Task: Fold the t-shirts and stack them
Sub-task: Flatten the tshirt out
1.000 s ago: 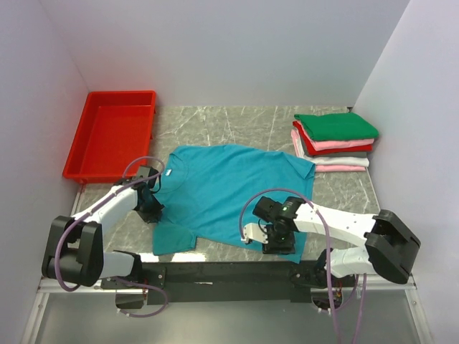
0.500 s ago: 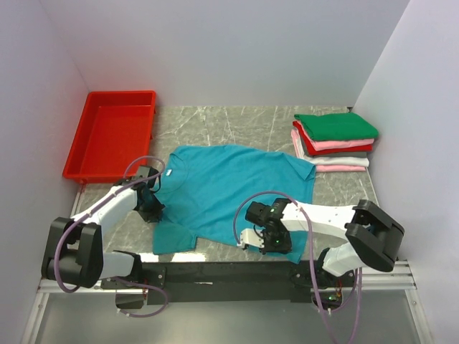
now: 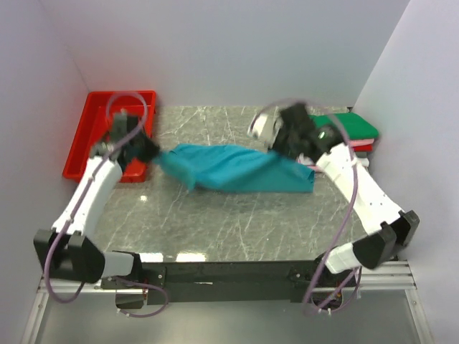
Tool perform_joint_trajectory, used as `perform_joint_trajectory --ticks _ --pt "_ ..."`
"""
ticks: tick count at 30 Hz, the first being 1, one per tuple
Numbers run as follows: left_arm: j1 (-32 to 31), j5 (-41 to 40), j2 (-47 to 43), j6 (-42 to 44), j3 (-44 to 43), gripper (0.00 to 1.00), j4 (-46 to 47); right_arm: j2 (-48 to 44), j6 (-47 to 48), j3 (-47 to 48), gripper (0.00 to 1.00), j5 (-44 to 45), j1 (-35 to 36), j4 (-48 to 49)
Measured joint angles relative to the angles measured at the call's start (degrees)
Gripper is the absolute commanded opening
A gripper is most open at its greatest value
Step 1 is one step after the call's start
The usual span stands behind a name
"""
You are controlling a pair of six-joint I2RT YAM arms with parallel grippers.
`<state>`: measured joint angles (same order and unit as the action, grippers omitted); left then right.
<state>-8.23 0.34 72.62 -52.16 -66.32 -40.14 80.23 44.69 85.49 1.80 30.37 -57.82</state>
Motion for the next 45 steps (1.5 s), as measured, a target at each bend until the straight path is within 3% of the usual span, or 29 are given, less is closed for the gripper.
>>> perform_joint_trajectory --ticks 7,9,11,18,22,29,34,37,38,41,45 --pt "1.7 5.33 18.95 -0.07 -50.23 0.0 1.11 14.56 1.07 43.63 0.0 4.0 -8.11 3.85" --pt "1.86 6.38 19.32 -0.09 -58.51 0.0 2.01 13.46 1.42 49.07 0.0 4.48 -8.26 6.71" --pt "1.92 7.52 15.12 -0.33 -59.49 0.0 4.81 8.83 1.6 47.69 0.0 4.26 -8.24 9.07" --pt "1.95 12.13 -13.51 -1.68 -31.19 0.0 12.63 -17.94 1.57 21.29 0.0 0.87 -8.15 16.52" --pt "1.92 17.18 -21.68 -1.55 -14.58 0.0 12.87 -31.8 2.14 -1.66 0.0 -3.91 -8.15 17.75" --pt "-0.31 24.96 -24.52 -1.55 23.43 0.01 6.45 -38.23 7.3 -36.15 0.0 -11.52 -8.13 10.12" --pt "-8.37 29.38 -33.03 -4.31 40.61 0.01 -2.62 -42.93 12.24 -47.01 0.0 -14.73 -8.13 1.01" --pt "-11.02 30.69 -39.47 -4.94 41.05 0.03 -5.79 -43.52 14.45 -47.25 0.1 -15.28 -8.13 -1.7" --pt "-11.13 30.93 -40.68 -4.94 40.81 0.11 -6.4 -43.43 14.95 -47.12 0.32 -15.56 -8.13 -2.43" --pt "-11.17 30.73 -40.37 -3.63 39.71 0.41 -8.76 -42.23 15.8 -45.81 0.66 -16.48 -8.13 -5.09" --pt "-11.17 29.57 -35.21 -0.31 34.73 0.59 -11.69 -41.46 16.22 -41.7 0.73 -16.72 -8.13 -7.04"
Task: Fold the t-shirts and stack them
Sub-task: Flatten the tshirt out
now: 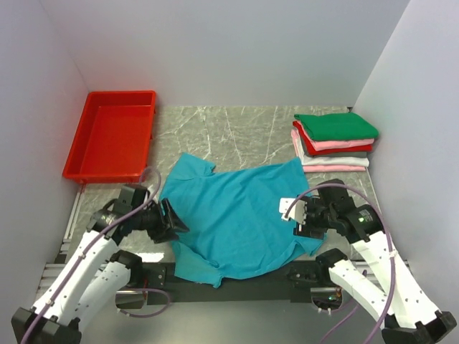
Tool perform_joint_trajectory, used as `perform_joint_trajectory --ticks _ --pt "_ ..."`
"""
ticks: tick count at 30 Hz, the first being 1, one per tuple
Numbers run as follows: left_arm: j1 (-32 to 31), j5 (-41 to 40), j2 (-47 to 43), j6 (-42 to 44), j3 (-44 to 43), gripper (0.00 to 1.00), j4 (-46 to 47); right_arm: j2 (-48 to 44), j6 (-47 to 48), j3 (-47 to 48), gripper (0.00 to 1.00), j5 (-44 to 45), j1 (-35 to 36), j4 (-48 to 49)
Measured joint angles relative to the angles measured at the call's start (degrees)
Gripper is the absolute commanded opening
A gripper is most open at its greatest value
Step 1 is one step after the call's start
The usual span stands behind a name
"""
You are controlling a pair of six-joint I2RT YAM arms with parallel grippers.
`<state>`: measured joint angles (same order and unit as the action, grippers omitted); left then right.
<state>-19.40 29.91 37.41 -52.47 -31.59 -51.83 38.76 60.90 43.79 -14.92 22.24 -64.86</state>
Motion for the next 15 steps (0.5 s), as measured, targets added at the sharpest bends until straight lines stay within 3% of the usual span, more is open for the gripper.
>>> perform_joint_trajectory --ticks 2,6,9,11,15 --pt "0.0 0.13 2.64 2.51 -4.15 0.68 0.39 0.11 0.07 3.39 0.76 -0.17 0.0 -0.7" --pt "0.0 -0.44 7.1 7.78 -12.94 0.73 3.13 0.5 -3.45 8.61 0.84 0.17 -0.02 1.44" --pt "0.0 -3.21 10.32 10.82 -16.81 0.74 9.64 2.8 -9.55 9.05 0.82 0.92 -1.25 7.61" --pt "0.02 -5.73 13.64 13.53 -17.64 0.75 15.26 7.74 -14.27 9.07 0.76 0.28 -3.63 12.0" --pt "0.72 -12.39 28.26 20.94 -24.3 0.73 22.51 24.48 -22.6 12.44 0.69 -6.78 -15.32 18.49"
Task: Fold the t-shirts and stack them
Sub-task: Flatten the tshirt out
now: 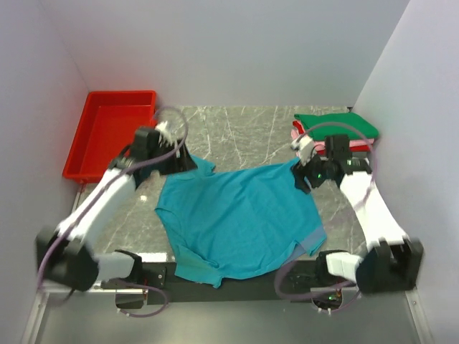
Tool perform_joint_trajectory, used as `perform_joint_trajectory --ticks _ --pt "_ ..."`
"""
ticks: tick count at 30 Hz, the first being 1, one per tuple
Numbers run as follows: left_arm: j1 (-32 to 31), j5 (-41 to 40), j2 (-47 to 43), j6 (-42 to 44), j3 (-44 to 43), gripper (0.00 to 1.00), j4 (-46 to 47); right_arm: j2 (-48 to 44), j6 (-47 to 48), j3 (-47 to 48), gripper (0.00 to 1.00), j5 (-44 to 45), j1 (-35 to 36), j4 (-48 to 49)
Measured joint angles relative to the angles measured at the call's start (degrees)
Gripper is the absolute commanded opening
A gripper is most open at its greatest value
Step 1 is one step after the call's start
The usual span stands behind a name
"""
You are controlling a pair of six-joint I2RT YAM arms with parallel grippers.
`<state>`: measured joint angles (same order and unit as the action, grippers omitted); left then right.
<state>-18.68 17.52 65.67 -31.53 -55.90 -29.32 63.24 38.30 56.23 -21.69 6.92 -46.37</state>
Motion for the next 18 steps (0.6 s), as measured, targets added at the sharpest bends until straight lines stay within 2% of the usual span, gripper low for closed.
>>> perform_joint_trajectory --ticks 4,11,15,18 --pt "3.1 -6.84 17.99 6.4 -11.3 0.69 4.17 12.59 -4.0 3.1 0.66 -5.73 -8.87 4.48" --pt "8.04 -13.0 43.43 14.58 -29.31 0.4 3.96 16.96 -6.88 3.3 0.66 -12.59 -11.21 7.41" --pt "8.57 -13.68 53.22 18.78 -36.79 0.39 0.15 17.55 -7.98 3.3 0.66 -15.15 -11.43 9.55" --pt "8.52 -13.31 57.09 21.31 -39.63 0.39 -2.4 18.49 -8.76 3.3 0.66 -16.61 -11.85 10.4"
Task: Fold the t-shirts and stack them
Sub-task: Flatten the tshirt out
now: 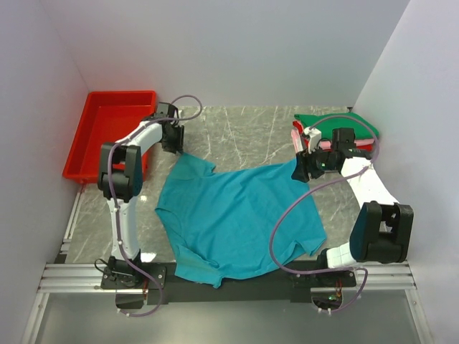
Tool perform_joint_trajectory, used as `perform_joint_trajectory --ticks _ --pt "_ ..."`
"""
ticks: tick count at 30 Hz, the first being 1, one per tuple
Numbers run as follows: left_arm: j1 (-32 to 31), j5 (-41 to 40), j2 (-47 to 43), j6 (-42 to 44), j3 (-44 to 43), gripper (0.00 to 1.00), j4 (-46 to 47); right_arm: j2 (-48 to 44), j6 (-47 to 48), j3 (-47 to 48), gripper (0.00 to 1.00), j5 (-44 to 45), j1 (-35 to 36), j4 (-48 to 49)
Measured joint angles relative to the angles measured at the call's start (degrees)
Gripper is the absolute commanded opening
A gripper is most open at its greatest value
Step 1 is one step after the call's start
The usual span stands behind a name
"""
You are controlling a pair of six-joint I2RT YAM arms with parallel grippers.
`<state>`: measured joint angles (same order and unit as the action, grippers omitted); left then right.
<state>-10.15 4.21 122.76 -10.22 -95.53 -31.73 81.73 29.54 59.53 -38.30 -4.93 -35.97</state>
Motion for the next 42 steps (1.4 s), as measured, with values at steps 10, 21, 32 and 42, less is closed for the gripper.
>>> perform_joint_trajectory --ticks 10,21,32,42 --pt "-0.04 2.36 4.61 4.9 -5.33 0.39 -5.05 0.33 -0.79 -0.02 0.66 -2.82 -0.61 0.5" --pt "-0.2 5.05 4.61 5.38 -5.33 0.4 -6.16 1.01 -0.74 -0.02 0.66 -3.82 -0.74 0.44" --pt "-3.69 -3.08 5.44 6.51 -6.51 0.19 -7.19 1.14 -0.57 -0.02 0.66 -4.7 -0.96 0.31" --pt "-5.31 -9.9 5.57 6.38 -6.64 0.0 -7.32 1.49 -0.42 -0.02 0.66 -4.72 -1.03 -0.33"
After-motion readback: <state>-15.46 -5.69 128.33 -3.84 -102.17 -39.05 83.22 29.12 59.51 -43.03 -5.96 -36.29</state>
